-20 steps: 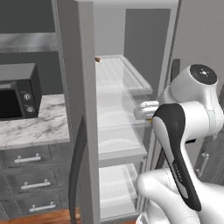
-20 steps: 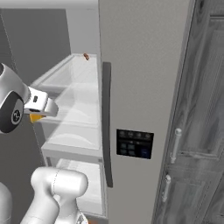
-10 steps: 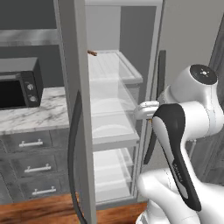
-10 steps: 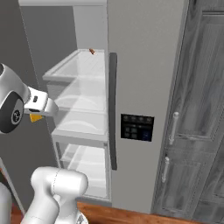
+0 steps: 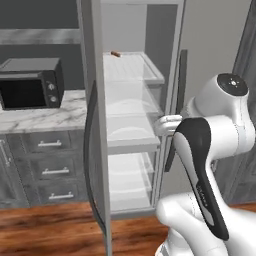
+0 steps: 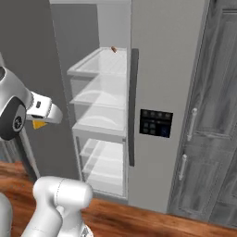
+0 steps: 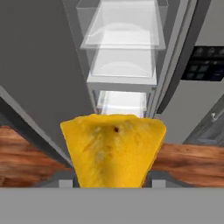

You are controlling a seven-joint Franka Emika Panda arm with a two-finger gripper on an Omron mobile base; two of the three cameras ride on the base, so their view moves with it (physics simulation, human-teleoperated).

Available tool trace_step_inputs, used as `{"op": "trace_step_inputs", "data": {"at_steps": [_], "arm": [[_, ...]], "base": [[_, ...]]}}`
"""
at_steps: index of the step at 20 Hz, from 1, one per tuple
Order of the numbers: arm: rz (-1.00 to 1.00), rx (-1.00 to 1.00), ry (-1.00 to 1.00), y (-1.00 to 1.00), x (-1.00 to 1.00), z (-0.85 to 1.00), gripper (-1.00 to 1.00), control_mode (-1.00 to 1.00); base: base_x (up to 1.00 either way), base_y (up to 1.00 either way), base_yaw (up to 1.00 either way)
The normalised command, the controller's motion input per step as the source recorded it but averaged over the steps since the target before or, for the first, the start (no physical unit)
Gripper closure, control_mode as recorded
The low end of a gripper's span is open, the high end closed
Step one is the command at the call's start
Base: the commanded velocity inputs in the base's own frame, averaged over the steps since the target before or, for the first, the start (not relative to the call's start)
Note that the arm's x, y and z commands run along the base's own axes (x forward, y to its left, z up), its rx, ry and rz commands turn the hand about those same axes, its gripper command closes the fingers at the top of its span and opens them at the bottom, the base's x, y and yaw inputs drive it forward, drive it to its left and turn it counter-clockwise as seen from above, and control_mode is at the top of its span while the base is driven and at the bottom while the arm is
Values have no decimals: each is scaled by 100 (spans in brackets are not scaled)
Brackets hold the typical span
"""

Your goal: Pick the cheese from the fridge and the cheese grater from the cabinet and place them next to the salad bowl.

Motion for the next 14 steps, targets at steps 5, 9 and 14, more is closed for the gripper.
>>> {"op": "trace_step_inputs", "data": {"at_steps": [5,9,14], "arm": [[0,0,0,0,0,0,100,100],[0,0,0,0,0,0,100,100],[0,0,0,0,0,0,100,100]], "base": [[-60,-21,44],[-57,-20,51],[-44,-10,63]]}}
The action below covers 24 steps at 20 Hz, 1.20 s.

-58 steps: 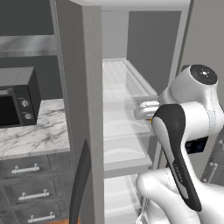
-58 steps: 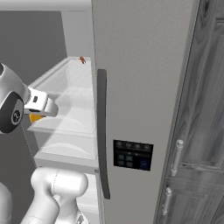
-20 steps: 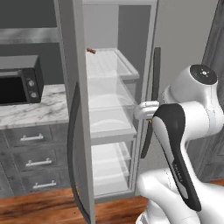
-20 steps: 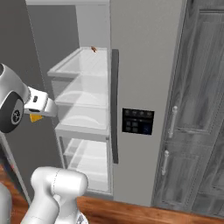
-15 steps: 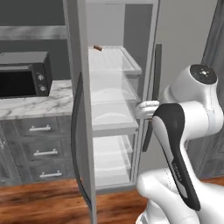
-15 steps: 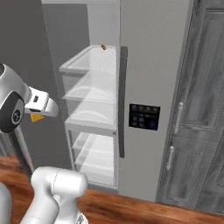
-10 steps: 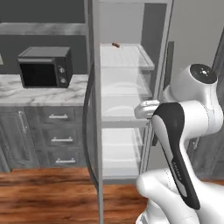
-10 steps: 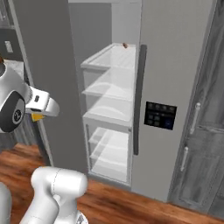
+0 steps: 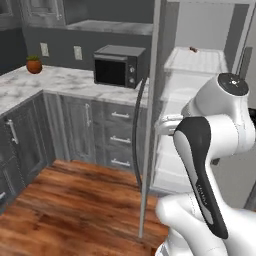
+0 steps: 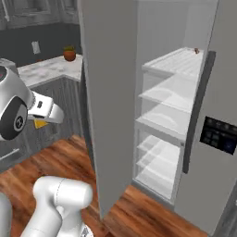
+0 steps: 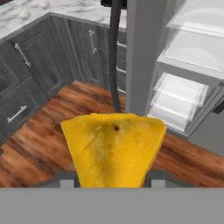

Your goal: Pick the cheese from the fridge and the cheese grater from the cabinet and place them next to the salad bowl.

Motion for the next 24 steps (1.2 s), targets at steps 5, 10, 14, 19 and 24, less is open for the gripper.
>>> {"op": "trace_step_inputs", "data": {"at_steps": [5,10,14,19,24], "arm": [[0,0,0,0,0,0,100,100],[0,0,0,0,0,0,100,100],[0,0,0,0,0,0,100,100],[0,0,0,0,0,0,100,100],[0,0,0,0,0,0,100,100]], "base": [[-17,4,68],[-5,9,72],[0,12,72],[4,8,75],[10,6,77]]}}
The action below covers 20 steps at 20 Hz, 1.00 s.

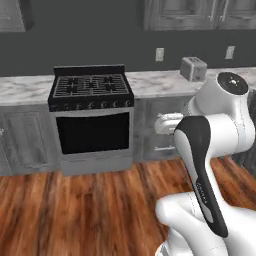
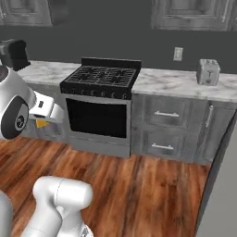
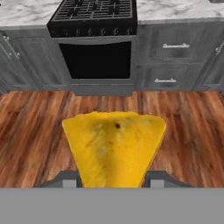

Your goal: Pick the cheese from the fridge and the cheese grater from the cabinet and place them next to the salad bowl.

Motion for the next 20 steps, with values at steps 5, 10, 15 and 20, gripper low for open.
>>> {"op": "trace_step_inputs", "data": {"at_steps": [5,10,15,20], "arm": [[0,0,0,0,0,0,100,100],[0,0,0,0,0,0,100,100],[0,0,0,0,0,0,100,100],[0,0,0,0,0,0,100,100]], "base": [[19,4,74],[25,0,71],[25,0,71],[28,0,70]]}}
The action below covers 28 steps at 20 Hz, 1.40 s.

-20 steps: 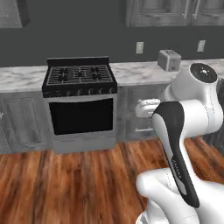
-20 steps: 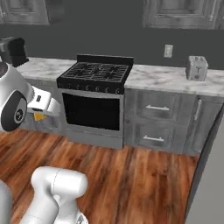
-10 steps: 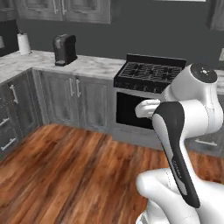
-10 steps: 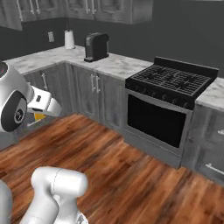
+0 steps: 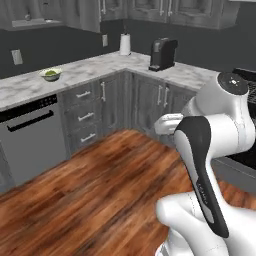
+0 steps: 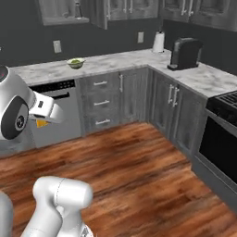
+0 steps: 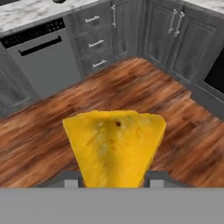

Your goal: Pick the cheese from the fridge and the cheese grater from the cabinet and place them next to the salad bowl.

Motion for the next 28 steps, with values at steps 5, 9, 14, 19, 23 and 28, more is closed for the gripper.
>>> {"op": "trace_step_inputs", "data": {"at_steps": [5,9,14,19,23,28], "arm": [[0,0,0,0,0,0,100,100],[0,0,0,0,0,0,100,100],[0,0,0,0,0,0,100,100],[0,0,0,0,0,0,100,100],[0,0,0,0,0,0,100,100],[0,0,0,0,0,0,100,100]], "base": [[51,0,54],[75,0,37],[87,0,23],[90,-1,15],[91,-4,10],[87,-14,10]]}}
